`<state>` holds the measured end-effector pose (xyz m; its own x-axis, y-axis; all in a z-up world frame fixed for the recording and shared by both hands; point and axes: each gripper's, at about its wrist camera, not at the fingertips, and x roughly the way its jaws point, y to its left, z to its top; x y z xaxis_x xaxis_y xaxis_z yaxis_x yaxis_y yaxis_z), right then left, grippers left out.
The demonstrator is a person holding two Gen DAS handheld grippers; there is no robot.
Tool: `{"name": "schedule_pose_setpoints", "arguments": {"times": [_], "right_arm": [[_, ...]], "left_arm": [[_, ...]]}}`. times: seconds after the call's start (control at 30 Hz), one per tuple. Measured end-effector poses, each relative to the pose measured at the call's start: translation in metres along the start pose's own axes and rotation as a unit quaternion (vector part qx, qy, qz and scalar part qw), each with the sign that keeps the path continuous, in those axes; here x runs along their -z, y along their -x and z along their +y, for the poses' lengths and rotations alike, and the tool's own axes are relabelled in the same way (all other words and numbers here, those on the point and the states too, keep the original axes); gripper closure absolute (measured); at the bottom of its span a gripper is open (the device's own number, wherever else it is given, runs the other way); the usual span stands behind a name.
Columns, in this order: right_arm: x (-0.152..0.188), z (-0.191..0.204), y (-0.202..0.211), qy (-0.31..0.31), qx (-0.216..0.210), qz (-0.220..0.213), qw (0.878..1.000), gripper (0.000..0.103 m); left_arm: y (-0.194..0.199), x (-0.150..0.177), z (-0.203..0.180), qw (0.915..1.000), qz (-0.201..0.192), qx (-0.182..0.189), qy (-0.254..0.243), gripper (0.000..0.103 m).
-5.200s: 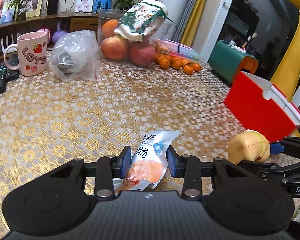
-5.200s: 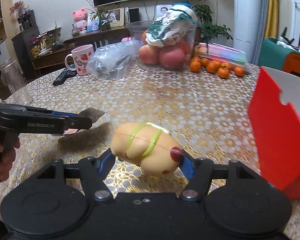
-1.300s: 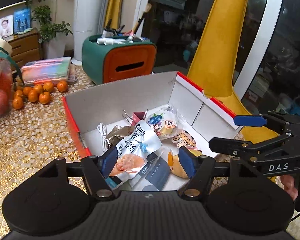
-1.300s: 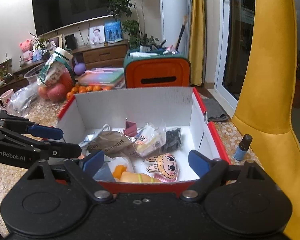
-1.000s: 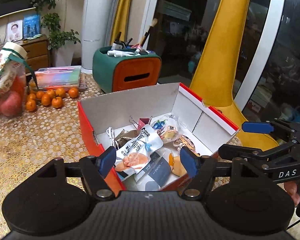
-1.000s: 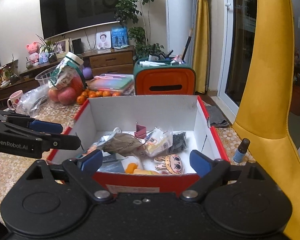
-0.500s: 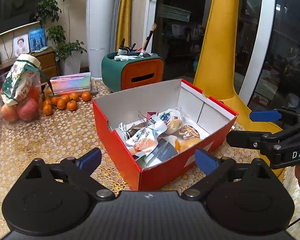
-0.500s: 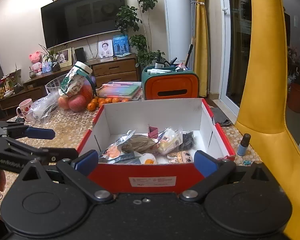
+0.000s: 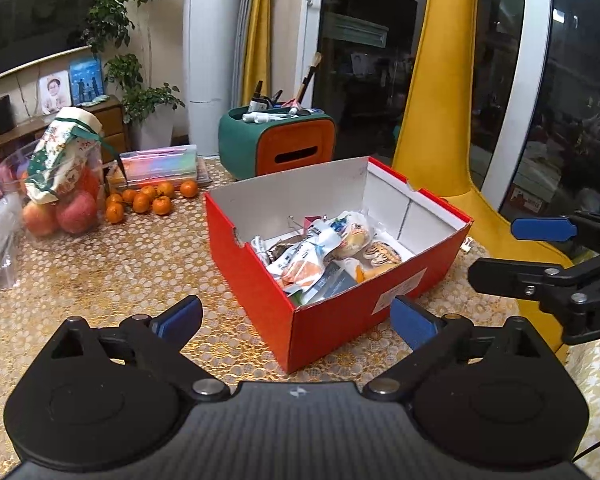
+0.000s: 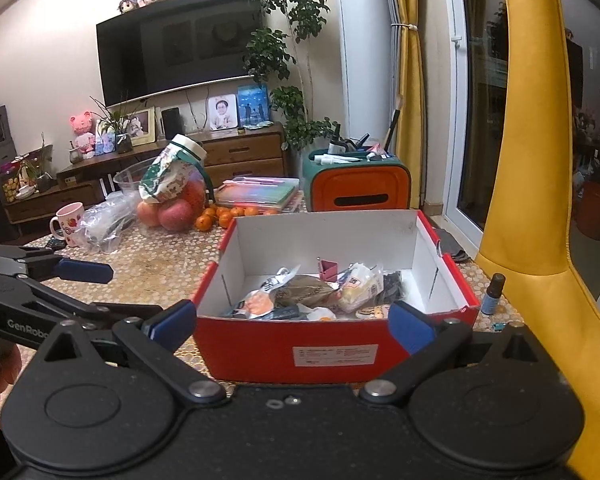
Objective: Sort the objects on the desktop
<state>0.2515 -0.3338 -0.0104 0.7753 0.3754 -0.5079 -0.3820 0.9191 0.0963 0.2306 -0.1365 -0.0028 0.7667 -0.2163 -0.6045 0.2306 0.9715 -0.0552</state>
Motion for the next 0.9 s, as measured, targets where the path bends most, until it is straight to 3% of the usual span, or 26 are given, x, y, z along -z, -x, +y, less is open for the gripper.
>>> {"name": "schedule_pose_setpoints", "arguments": {"times": [0.9], "right_arm": [[0.023, 0.006, 0.009, -0.027, 0.020, 0.032, 0.999, 0.001]], "left_arm": [[0.009, 0.019, -0.002, 0.9994, 0.029, 0.014, 0.012, 0.002]]}}
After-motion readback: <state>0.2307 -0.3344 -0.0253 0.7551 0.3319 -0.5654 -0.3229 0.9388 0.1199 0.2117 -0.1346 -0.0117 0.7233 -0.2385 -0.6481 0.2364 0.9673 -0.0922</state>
